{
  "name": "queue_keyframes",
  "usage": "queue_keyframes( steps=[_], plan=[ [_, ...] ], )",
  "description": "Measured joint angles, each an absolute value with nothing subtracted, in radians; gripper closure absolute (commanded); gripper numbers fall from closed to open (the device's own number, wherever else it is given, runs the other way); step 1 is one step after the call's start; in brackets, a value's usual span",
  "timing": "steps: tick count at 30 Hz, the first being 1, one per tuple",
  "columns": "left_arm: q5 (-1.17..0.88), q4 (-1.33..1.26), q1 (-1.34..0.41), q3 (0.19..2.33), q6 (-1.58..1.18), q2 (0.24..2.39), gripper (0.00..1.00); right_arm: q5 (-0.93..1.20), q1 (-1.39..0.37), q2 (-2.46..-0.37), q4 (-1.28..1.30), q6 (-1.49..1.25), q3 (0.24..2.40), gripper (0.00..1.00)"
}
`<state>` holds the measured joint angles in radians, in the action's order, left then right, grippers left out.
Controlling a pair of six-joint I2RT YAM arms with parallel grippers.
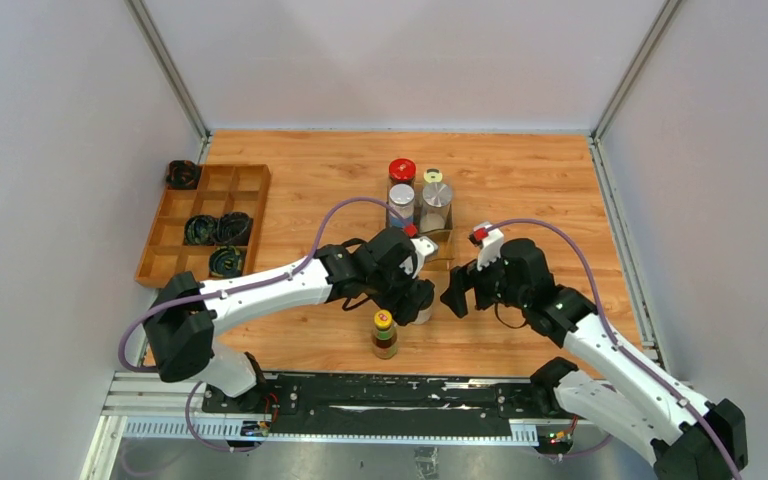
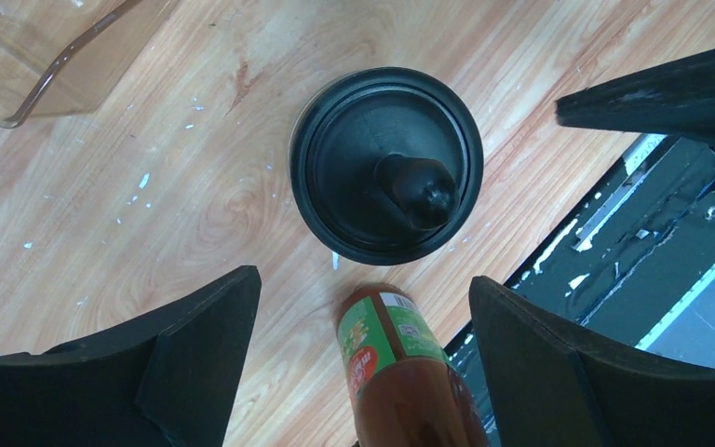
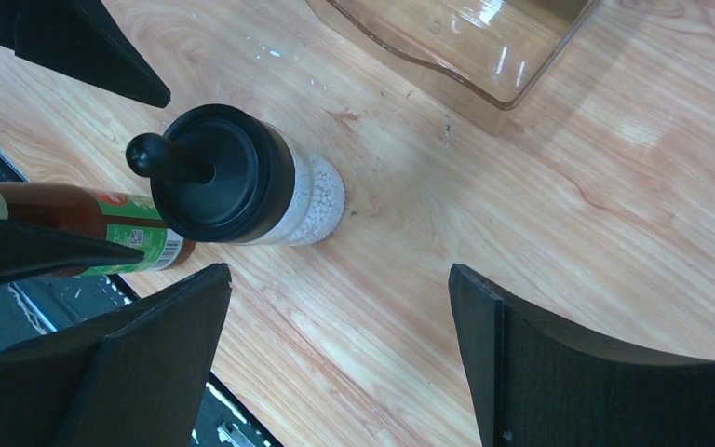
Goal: Organize the condiment bottles
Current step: Pick up the bottle from the center of the board.
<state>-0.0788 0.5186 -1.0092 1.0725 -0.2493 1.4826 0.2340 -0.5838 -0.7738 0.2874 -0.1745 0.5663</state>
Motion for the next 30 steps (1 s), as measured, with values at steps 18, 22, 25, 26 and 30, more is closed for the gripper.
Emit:
queue_keyframes(
  steps=[18, 22, 25, 26, 30],
  plan=[
    [-0.107, 0.386, -0.983, 0.929, -0.209, 1.439, 0.12, 0.432, -0.575, -0.884, 0.106, -0.086, 0.520, 0.10],
    [-0.105, 0.347, -0.982, 0.896, -0.209, 1.419, 0.13, 0.453, -0.574, -0.884, 0.066, -0.083, 0.485, 0.11],
    [-0.097, 0.308, -0.982, 0.884, -0.209, 1.400, 0.13, 0.466, -0.572, -0.894, 0.020, -0.083, 0.462, 0.12],
    [-0.093, 0.296, -0.982, 0.881, -0.208, 1.394, 0.14, 0.472, -0.572, -0.899, 0.009, -0.083, 0.456, 0.13],
    [-0.076, 0.231, -0.982, 0.855, -0.201, 1.372, 0.14, 0.494, -0.571, -0.910, -0.022, -0.083, 0.442, 0.15]
  ],
)
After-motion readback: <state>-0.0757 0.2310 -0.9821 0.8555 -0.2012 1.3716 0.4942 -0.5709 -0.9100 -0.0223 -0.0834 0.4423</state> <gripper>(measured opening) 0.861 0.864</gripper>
